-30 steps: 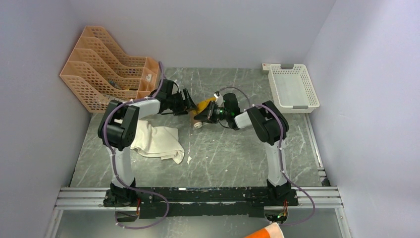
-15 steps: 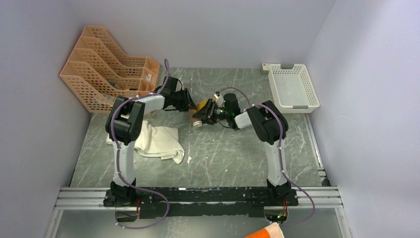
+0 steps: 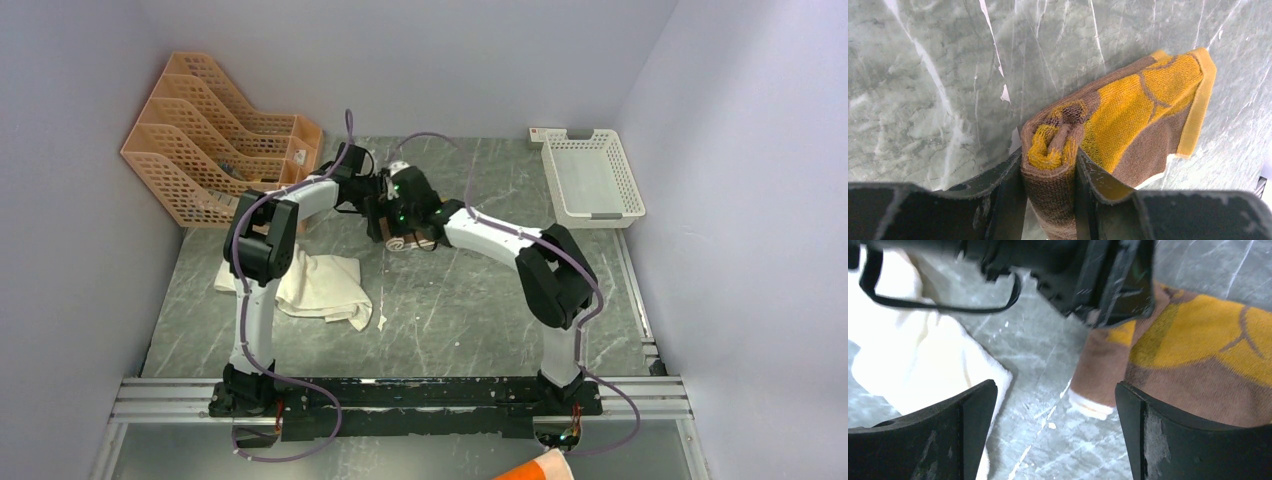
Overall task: Roll the towels
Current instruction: Roll the towel at the center of the board.
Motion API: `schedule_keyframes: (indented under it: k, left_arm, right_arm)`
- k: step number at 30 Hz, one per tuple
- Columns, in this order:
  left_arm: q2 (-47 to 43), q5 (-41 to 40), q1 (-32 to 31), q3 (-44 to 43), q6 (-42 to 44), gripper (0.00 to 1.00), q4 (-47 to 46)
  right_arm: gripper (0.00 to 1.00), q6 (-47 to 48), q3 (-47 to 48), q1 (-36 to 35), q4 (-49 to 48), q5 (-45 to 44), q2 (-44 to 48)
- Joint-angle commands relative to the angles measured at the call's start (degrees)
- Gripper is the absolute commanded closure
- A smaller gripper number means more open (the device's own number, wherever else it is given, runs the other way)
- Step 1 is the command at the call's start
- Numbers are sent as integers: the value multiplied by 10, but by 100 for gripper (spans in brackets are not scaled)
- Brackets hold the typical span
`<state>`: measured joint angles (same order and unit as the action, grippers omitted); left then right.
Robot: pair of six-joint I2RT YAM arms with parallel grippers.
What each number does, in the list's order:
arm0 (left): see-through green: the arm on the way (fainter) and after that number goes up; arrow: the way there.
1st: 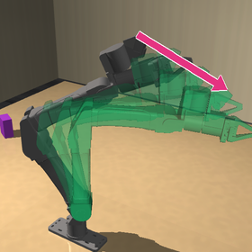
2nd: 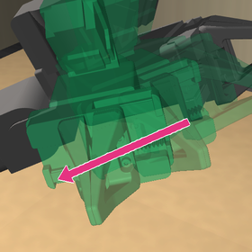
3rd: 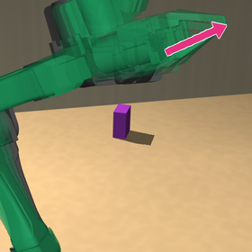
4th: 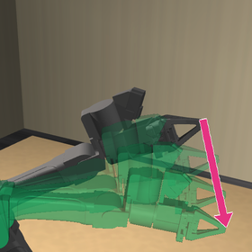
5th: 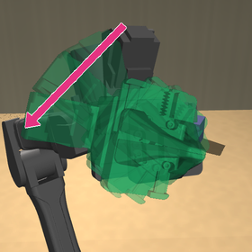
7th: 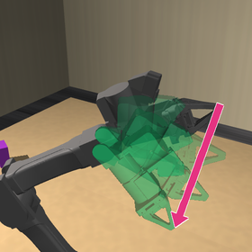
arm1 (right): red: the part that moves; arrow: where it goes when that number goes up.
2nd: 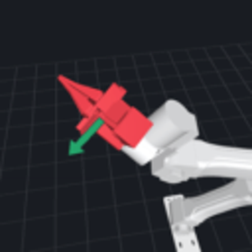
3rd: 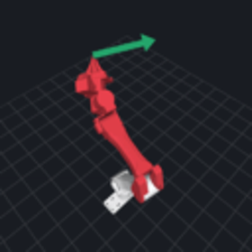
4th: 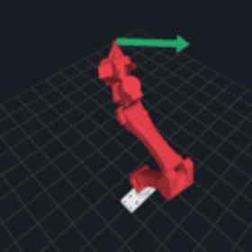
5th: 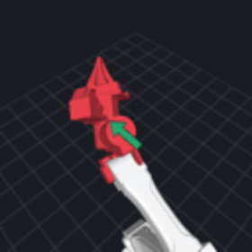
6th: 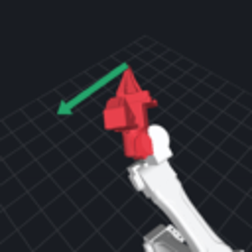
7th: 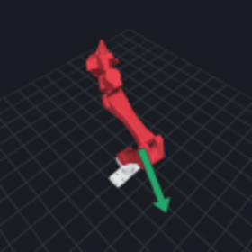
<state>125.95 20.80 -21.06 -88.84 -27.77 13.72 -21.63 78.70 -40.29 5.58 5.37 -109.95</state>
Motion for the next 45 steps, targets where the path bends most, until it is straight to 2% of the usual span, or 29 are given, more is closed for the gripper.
schedule_keyframes:
  k: [1,9,13,20,23,26,29,31,33,35,38,39,45]
  left_arm:
    - [22,-23,-3,-26,29,55,36]
    - [31,-15,-3,-32,31,55,47]
    - [34,-13,-3,-34,32,55,50]
    - [40,-7,-3,-37,32,55,53]
    - [42,-3,-3,-36,31,55,53]
    - [43,2,-3,-38,31,55,55]
    - [44,4,-2,-40,31,54,58]
    - [42,4,-1,-44,30,45,64]
    - [35,1,4,-48,25,28,67]
    - [20,-7,14,-46,17,16,64]
    - [-15,-13,39,-29,-2,7,50]
    - [-28,-9,49,-18,-9,0,38]
    - [-86,-1,74,43,-35,1,-7]
  right_arm:
    - [11,77,31,-51,114,-153,-21]
    - [12,77,89,-103,134,-297,-87]
    - [17,80,98,-115,118,-354,-108]
    - [33,81,103,-118,95,-383,-131]
    - [44,77,100,-118,84,-385,-135]
    - [64,73,96,-119,75,-390,-139]
    - [75,68,96,-117,69,-388,-141]
    - [81,62,91,-113,60,-371,-140]
    - [86,50,77,-105,47,-339,-131]
    - [89,28,45,-89,16,-284,-113]
    - [91,-3,-13,-62,-36,-201,-80]
    - [92,-12,-33,-54,-52,-177,-69]
    - [92,-107,-170,6,-194,-19,-5]
